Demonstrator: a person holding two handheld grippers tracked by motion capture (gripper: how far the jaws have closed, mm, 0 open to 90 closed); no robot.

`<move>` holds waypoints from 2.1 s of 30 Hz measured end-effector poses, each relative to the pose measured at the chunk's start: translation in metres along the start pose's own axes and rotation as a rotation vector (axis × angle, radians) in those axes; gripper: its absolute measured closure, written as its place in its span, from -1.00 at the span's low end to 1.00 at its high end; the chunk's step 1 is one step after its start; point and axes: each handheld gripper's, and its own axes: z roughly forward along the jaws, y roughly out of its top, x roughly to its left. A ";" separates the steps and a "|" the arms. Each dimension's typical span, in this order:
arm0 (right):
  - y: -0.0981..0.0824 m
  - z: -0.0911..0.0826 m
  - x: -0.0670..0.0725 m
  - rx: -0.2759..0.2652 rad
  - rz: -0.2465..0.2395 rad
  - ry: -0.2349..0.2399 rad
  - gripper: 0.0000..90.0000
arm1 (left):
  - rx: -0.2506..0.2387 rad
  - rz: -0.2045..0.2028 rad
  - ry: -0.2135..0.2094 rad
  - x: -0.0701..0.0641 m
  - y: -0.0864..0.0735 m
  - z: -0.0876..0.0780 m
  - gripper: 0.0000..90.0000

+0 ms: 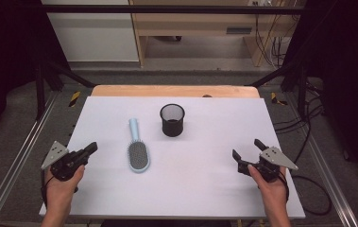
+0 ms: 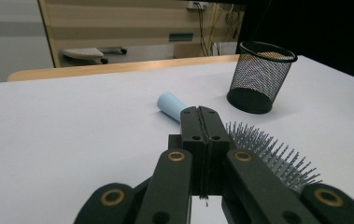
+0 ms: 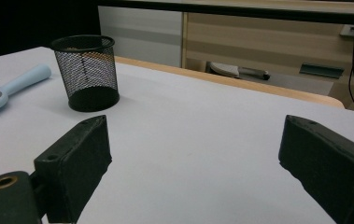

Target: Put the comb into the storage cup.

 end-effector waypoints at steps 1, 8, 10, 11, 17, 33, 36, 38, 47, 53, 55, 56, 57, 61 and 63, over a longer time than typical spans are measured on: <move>0.000 0.000 0.001 0.000 0.006 0.003 -0.80 | 0.016 0.012 -0.022 -0.005 0.003 0.010 1.00; 0.000 0.002 0.004 0.008 -0.001 0.019 -0.82 | 0.069 0.049 -0.085 -0.016 0.015 0.043 1.00; 0.000 0.002 0.004 0.007 0.001 0.020 -0.82 | 0.085 0.059 -0.098 -0.017 0.018 0.053 1.00; 0.000 0.002 0.005 0.007 0.002 0.020 -0.82 | 0.092 0.060 -0.104 -0.018 0.020 0.057 1.00; 0.000 0.002 0.005 0.010 0.001 0.021 -0.82 | 0.144 0.099 -0.122 -0.022 0.024 0.080 1.00; 0.000 0.003 0.007 0.019 -0.002 0.028 -0.82 | 0.237 0.137 -0.135 -0.017 0.024 0.132 1.00; 0.000 0.003 0.008 0.019 -0.003 0.029 -0.82 | 0.247 0.135 -0.134 -0.014 0.023 0.139 1.00; -0.001 0.003 0.007 0.021 -0.001 0.030 -0.82 | 0.253 0.137 -0.132 -0.012 0.021 0.144 1.00; -0.001 0.004 0.007 0.025 0.000 0.030 -0.82 | 0.281 0.137 -0.128 -0.009 0.019 0.160 1.00; -0.002 0.003 0.007 0.025 0.005 0.029 -0.82 | 0.284 0.149 -0.135 -0.009 0.021 0.163 1.00; -0.002 0.004 0.006 0.026 0.009 0.028 -0.82 | 0.285 0.152 -0.133 -0.009 0.022 0.164 1.00; -0.002 0.003 0.006 0.026 0.010 0.027 -0.82 | 0.285 0.152 -0.133 -0.009 0.022 0.164 1.00; -0.002 0.003 0.006 0.025 0.009 0.026 -0.82 | 0.289 0.156 -0.137 -0.010 0.021 0.165 1.00; -0.002 0.002 0.007 0.025 0.007 0.025 -0.82 | 0.297 0.164 -0.144 -0.012 0.020 0.168 1.00; -0.002 0.002 0.007 0.025 0.009 0.025 -0.82 | 0.306 0.167 -0.144 -0.011 0.019 0.171 1.00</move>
